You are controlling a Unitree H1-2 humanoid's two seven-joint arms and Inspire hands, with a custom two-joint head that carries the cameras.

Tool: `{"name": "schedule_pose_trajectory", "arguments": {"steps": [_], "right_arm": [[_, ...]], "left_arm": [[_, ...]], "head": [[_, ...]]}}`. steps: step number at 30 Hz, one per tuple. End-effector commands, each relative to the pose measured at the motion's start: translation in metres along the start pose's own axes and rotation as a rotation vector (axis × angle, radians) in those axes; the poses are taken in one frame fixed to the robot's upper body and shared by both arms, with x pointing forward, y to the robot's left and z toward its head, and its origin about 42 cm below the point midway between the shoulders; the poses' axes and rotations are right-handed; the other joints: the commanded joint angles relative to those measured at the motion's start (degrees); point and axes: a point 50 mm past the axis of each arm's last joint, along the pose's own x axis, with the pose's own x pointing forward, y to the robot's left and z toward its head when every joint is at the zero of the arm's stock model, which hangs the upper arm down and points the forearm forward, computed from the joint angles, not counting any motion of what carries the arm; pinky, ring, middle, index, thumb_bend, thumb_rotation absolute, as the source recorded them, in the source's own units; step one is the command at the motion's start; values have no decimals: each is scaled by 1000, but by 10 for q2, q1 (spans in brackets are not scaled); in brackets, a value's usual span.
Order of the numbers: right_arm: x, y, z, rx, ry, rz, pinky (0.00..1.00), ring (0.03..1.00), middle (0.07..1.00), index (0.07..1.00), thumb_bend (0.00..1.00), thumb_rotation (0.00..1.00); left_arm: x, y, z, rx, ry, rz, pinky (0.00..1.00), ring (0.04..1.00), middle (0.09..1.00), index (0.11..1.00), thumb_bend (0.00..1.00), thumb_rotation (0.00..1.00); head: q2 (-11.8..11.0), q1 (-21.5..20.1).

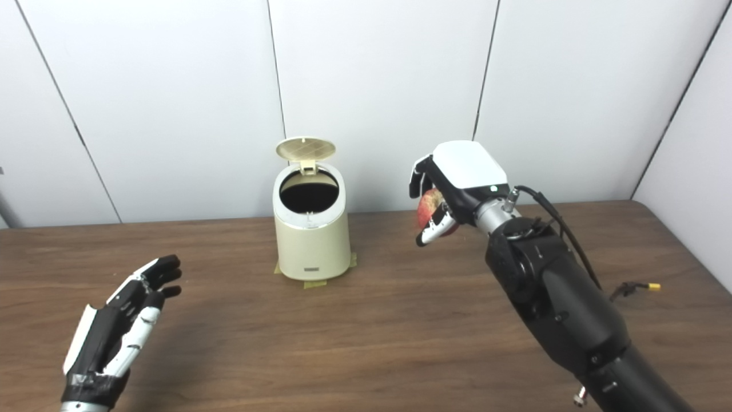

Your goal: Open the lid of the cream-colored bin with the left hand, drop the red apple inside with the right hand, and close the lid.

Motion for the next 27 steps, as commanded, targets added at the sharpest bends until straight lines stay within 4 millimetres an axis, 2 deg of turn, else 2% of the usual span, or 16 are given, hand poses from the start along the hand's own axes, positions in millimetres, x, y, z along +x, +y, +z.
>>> {"name": "schedule_pose_trajectory", "arguments": {"steps": [1, 3, 5, 11, 14, 19, 21, 23, 27], "right_arm": [[4, -33, 14, -54, -81, -99, 249, 398, 507, 494, 517, 0], [2, -36, 25, -55, -117, -109, 227, 385, 489, 501, 518, 0], [0, -39, 38, -32, -164, -126, 293, 422, 546, 466, 513, 0], [-4, -45, 72, 15, -285, -191, 298, 410, 568, 463, 509, 0], [-3, -46, 82, 21, -318, -215, 293, 404, 569, 465, 508, 0], [8, -45, 98, 24, -401, -274, 319, 422, 572, 449, 508, 0], [13, -43, 103, 43, -426, -293, 381, 431, 572, 447, 509, 0], [18, -41, 106, 67, -443, -308, 338, 425, 570, 457, 509, 0], [31, -35, 111, 73, -463, -357, 321, 420, 567, 466, 509, 0]], "left_arm": [[12, 2, 11, 13, -79, 11, 793, 856, 867, 836, 414, 627], [12, 1, 10, 4, -74, 13, 792, 856, 867, 837, 421, 625], [13, 1, 10, -6, -70, 17, 799, 861, 870, 838, 419, 617], [13, -1, 9, 6, -67, 18, 794, 858, 865, 831, 418, 612], [13, -2, 8, 7, -68, 17, 794, 857, 863, 829, 413, 616], [13, -4, 10, 16, -66, 16, 790, 856, 864, 830, 383, 614], [13, -5, 10, 17, -66, 19, 779, 852, 860, 828, 376, 609], [13, -6, 10, 20, -66, 20, 777, 850, 860, 828, 373, 614], [12, -7, 11, 18, -64, 23, 786, 850, 858, 826, 384, 621]], "head": [[0, -1], [0, -1], [0, 0], [-3, -1], [-4, 1], [-6, 4], [-6, 6], [-6, 7], [-7, 8]]}}
